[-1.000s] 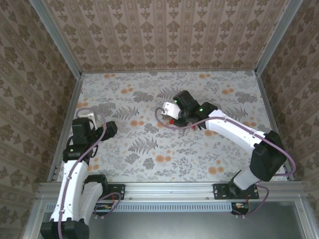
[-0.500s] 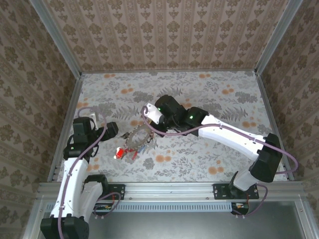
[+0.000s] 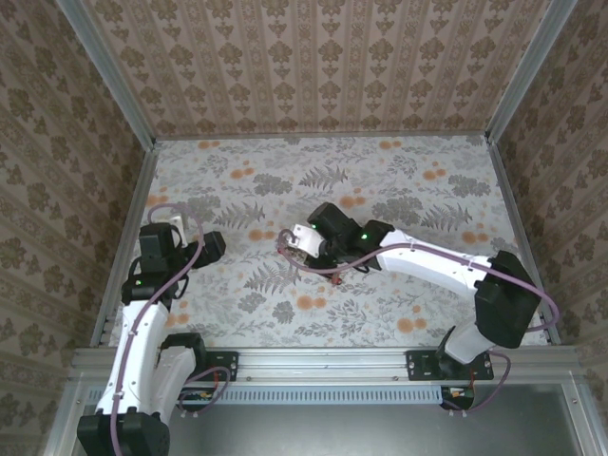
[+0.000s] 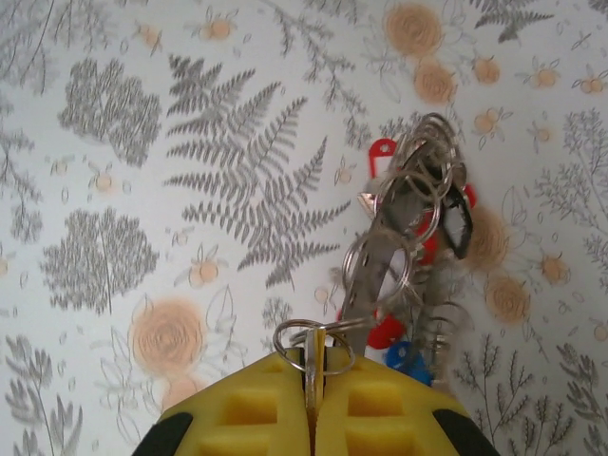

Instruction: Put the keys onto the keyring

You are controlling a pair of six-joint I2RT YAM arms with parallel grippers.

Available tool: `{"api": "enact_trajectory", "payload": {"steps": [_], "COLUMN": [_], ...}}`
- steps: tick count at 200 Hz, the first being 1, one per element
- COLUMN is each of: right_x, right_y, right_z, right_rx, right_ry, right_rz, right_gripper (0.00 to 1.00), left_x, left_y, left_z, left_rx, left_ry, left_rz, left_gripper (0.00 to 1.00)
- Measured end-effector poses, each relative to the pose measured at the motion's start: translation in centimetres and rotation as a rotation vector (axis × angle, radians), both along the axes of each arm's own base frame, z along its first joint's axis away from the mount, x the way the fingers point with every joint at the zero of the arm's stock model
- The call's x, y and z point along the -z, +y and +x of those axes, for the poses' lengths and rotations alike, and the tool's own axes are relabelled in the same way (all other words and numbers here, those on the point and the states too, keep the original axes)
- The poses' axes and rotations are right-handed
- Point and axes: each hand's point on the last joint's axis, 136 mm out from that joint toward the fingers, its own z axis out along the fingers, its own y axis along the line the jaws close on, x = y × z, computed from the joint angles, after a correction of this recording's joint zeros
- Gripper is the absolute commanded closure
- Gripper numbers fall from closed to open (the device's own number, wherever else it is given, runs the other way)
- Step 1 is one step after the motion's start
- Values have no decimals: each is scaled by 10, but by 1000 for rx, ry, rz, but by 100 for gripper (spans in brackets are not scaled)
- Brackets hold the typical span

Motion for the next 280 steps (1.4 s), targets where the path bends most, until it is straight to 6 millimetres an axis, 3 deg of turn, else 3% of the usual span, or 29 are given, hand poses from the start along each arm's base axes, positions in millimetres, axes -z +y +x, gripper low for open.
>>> {"api": "enact_trajectory", "payload": {"steps": [25,60,85,110,147,167,181,193,240,254,269,275,280], "right_x": [7,16,30,49,84,91,94,94,73,49,5,-14,-29], "right_y": [-16,-22,-23,-21,-35,-34,-31,-28,-28,-28,-30,-31,-34], "right_z": [-14,-38,-52,-60,-75,-84,-96,-105,-116,-107,-87,-79,-71], "right_rx": [-73,-205,-249,-252,-245,-272,-311,-346,-387,-370,-319,-294,-274], "right_ry": [-8,16,67,131,219,247,287,317,360,310,186,124,69], "right_rz": [-13,-24,-47,-71,-146,-168,-181,-181,-122,-52,78,133,176], "right_gripper": [100,100,93,92,86,78,65,63,62,60,56,50,39], "left_x": [5,11,18,19,18,17,17,17,12,3,-8,-12,-15], "left_y": [0,1,2,3,3,3,2,2,0,0,-1,-2,-4], "left_z": [-1,-1,-1,0,1,2,2,2,0,1,3,4,4], "left_rx": [-5,-20,-27,-30,-36,-34,-33,-33,-4,5,23,38,55], "left_ry": [10,14,20,17,11,8,8,7,-43,-92,-160,-186,-205], "left_rz": [-3,-10,-12,-11,-13,-15,-16,-16,-6,5,23,33,44], "left_gripper": [0,0,0,0,0,0,0,0,0,0,0,0,0]}}
